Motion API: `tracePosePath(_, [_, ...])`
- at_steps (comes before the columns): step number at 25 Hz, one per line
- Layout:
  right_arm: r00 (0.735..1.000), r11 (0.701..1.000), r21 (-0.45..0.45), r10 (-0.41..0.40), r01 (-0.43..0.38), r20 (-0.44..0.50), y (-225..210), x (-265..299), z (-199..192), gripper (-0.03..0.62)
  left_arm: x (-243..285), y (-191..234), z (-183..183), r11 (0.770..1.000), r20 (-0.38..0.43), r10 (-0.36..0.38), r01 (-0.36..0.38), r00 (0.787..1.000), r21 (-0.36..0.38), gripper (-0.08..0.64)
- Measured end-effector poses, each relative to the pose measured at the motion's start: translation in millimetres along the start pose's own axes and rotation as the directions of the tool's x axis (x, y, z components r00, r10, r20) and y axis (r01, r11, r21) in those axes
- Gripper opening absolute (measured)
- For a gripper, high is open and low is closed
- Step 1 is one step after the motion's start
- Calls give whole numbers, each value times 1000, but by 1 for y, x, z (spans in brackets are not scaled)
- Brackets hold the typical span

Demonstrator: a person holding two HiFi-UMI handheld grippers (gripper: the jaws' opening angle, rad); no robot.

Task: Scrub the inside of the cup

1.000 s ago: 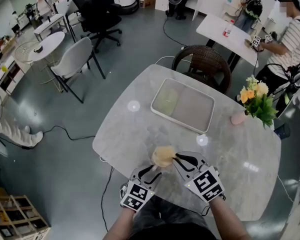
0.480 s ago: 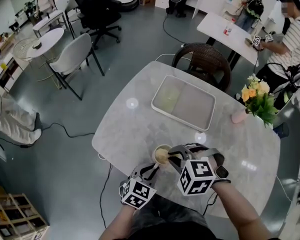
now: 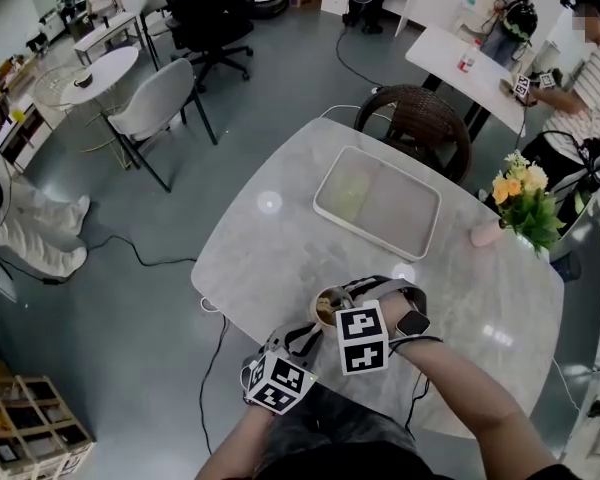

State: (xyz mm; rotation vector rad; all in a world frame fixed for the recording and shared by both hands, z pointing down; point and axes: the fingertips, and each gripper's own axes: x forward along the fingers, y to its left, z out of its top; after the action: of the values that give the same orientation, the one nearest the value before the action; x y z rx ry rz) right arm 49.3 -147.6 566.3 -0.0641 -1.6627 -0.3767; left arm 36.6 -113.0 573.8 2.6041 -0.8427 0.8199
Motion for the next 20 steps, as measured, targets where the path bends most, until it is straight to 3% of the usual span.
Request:
tracePosePath(3, [1000, 1000, 25, 18, -18, 0, -1, 1, 0, 49, 0, 0, 0, 1000, -2, 6, -6, 1000, -3, 60])
tracePosePath(5, [997, 995, 69, 71, -73, 21, 3, 0, 3, 49, 0, 0, -1, 1000, -5, 9, -9, 1000, -7, 60])
tracePosePath(9, [980, 968, 160, 188, -195, 60, 11, -7, 13, 49, -3, 0, -1, 1000, -10, 5, -5, 1000, -7, 60])
tracePosePath(13, [969, 948, 214, 216, -237, 119, 7, -20, 21, 49, -4, 2, -3, 1000, -11, 6, -6, 1000, -20, 60])
tracePosePath(15, [971, 944, 248, 185, -218, 151, -1, -26, 21, 49, -4, 3, -4, 999, -6, 7, -7, 1000, -32, 60])
tracePosePath(17, [985, 958, 247, 120, -147, 124, -10, -25, 16, 49, -5, 2, -3, 999, -3, 8, -8, 1000, -35, 60])
tracePosePath(20, [999, 994, 105, -23, 25, -23, -20, -14, 6, 49, -4, 1, -2, 1000, -9, 9, -9, 1000, -26, 60])
